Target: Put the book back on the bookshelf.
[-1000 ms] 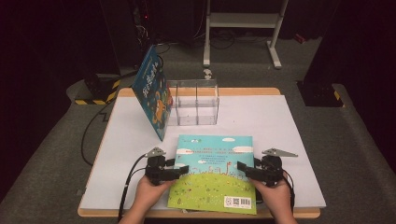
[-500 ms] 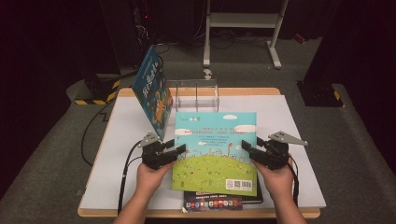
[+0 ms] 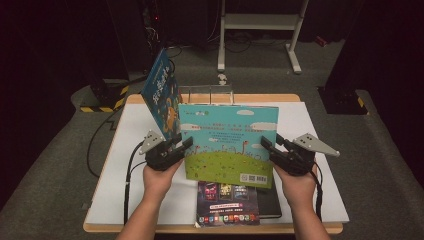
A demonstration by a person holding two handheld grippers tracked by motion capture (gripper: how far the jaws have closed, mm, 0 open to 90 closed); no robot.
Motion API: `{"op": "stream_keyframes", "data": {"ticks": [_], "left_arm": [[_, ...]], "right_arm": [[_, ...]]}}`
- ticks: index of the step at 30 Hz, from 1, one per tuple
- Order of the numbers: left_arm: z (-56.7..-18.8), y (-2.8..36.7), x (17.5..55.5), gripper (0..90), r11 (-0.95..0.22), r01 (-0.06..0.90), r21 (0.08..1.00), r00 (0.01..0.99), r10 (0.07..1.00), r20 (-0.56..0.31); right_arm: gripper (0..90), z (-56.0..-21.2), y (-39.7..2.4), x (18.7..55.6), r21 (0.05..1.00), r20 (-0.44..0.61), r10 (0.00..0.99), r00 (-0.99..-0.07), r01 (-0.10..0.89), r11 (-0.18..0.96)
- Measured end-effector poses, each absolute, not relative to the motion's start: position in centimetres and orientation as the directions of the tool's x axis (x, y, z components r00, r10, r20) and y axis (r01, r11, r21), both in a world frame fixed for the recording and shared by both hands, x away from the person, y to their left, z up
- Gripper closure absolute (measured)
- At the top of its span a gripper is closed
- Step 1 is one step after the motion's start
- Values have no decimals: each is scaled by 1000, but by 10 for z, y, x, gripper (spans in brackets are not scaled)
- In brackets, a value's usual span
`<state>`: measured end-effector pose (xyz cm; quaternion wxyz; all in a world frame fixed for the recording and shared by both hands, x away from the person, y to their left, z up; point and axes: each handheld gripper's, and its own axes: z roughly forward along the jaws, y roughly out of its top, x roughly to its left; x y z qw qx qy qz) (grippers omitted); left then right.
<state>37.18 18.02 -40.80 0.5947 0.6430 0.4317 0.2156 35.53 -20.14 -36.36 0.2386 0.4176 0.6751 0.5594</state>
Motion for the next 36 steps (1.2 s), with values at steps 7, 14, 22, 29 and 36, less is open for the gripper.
{"op": "stream_keyframes", "data": {"ticks": [7,14,22,29,36], "left_arm": [[-399,174,374,586,62,243,968,537,823,-187],[-405,175,362,579,53,189,981,568,809,-153],[-406,182,347,501,45,160,986,573,809,-130],[-411,189,346,493,49,174,984,569,810,-141],[-416,195,350,485,45,196,980,563,813,-150]], "right_arm": [[562,-354,-202,354,970,101,840,-534,239,36],[522,-361,-207,339,976,109,822,-558,217,17],[402,-361,-204,323,977,128,756,-641,214,17],[410,-354,-191,330,975,82,719,-690,204,84],[581,-351,-174,333,968,28,675,-738,188,166]]}}
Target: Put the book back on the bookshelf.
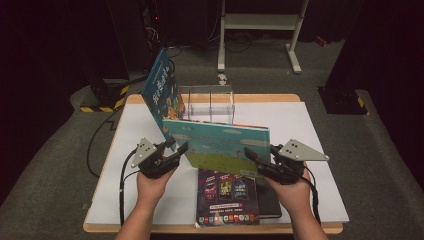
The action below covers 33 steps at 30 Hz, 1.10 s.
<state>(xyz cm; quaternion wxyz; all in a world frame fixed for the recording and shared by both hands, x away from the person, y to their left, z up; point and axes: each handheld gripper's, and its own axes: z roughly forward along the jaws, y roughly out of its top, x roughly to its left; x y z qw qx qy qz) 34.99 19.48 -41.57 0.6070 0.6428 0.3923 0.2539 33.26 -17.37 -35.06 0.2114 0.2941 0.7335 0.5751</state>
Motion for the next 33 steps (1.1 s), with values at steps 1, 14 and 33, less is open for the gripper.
{"op": "stream_keyframes", "data": {"ticks": [1,14,33], "left_arm": [[-418,198,351,485,46,203,978,557,816,-154],[-455,233,330,493,3,293,956,486,860,-152],[-467,244,323,496,-5,323,946,483,861,-160]], "right_arm": [[630,-350,-174,333,968,24,643,-765,178,176],[804,-366,-179,327,978,80,686,-724,189,85],[798,-379,-122,342,991,18,767,-641,116,74]]}}
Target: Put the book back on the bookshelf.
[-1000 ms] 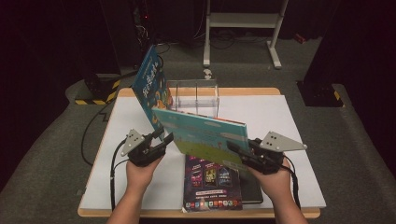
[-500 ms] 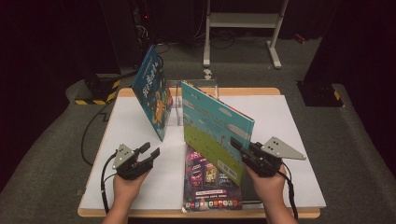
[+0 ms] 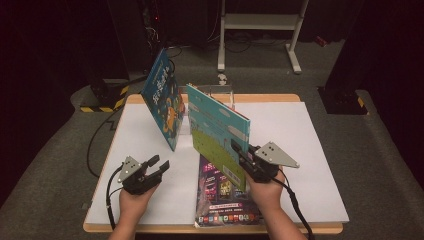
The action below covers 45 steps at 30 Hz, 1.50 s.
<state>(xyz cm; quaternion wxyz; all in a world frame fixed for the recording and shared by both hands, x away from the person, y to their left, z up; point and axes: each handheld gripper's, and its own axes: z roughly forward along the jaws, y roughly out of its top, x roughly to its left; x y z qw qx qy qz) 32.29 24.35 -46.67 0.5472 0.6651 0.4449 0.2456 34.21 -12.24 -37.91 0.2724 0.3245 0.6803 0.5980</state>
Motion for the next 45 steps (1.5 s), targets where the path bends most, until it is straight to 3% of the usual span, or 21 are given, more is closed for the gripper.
{"op": "stream_keyframes", "data": {"ticks": [4,9,19,24,32,36,41,45], "left_arm": [[-461,236,323,489,-7,324,946,510,844,-169],[-442,219,321,407,-11,304,953,583,793,-177],[-370,169,310,290,39,173,984,737,658,-155],[-347,144,317,253,42,154,987,775,615,-147],[-345,120,330,228,59,217,974,798,565,-212],[-346,119,329,210,62,215,975,801,560,-212],[-346,114,321,181,49,211,976,825,526,-204],[-345,105,311,151,22,186,982,800,577,-165]], "right_arm": [[801,-372,-118,343,987,0,750,-662,122,108],[804,-369,-109,335,982,-25,732,-681,122,147],[801,-371,-104,325,978,-9,743,-669,149,146],[796,-373,-103,322,980,-9,740,-672,143,141],[767,-375,-101,318,979,-6,718,-696,141,145],[695,-379,-107,315,974,22,696,-718,172,146],[715,-391,-120,307,965,50,670,-741,208,157],[691,-393,-114,301,963,36,639,-768,197,182]]}}
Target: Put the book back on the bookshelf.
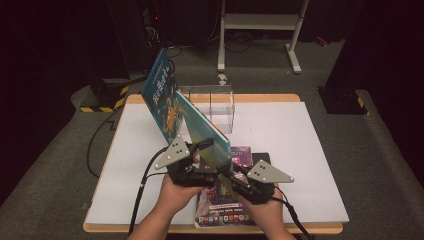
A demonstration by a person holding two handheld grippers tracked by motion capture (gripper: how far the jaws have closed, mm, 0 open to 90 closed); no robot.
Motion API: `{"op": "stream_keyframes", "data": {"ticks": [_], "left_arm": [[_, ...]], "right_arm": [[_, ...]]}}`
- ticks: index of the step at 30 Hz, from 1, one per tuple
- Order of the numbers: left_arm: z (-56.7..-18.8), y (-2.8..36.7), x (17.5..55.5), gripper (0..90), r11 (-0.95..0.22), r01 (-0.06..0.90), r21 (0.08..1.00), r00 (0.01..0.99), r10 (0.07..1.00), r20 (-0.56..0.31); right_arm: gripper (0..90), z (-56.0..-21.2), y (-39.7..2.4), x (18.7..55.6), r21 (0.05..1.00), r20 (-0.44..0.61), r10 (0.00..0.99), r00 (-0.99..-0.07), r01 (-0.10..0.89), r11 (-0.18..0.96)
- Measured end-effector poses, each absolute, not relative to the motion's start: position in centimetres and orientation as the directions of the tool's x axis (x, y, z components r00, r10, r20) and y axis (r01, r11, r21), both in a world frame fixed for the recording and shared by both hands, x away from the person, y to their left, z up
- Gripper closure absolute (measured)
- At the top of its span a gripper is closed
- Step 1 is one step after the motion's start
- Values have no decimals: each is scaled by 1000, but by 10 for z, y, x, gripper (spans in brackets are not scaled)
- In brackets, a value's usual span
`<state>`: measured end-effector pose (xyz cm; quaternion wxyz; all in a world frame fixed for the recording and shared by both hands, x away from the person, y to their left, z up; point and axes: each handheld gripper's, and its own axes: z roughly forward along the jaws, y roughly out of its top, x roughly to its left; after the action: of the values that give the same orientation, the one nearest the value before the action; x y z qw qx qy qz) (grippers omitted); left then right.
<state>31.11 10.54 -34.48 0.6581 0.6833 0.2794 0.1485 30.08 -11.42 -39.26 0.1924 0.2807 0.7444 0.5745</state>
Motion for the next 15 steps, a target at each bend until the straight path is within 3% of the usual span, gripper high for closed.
{"op": "stream_keyframes", "data": {"ticks": [3,8,15], "left_arm": [[-345,100,303,151,-4,171,985,756,642,-128],[-347,99,290,148,-34,145,989,681,728,-75],[-356,113,281,154,-61,161,985,671,739,-64]], "right_arm": [[632,-396,-105,295,961,31,618,-786,194,198],[613,-402,-95,287,962,42,606,-794,196,190],[556,-407,-79,280,957,16,578,-816,180,228]]}}
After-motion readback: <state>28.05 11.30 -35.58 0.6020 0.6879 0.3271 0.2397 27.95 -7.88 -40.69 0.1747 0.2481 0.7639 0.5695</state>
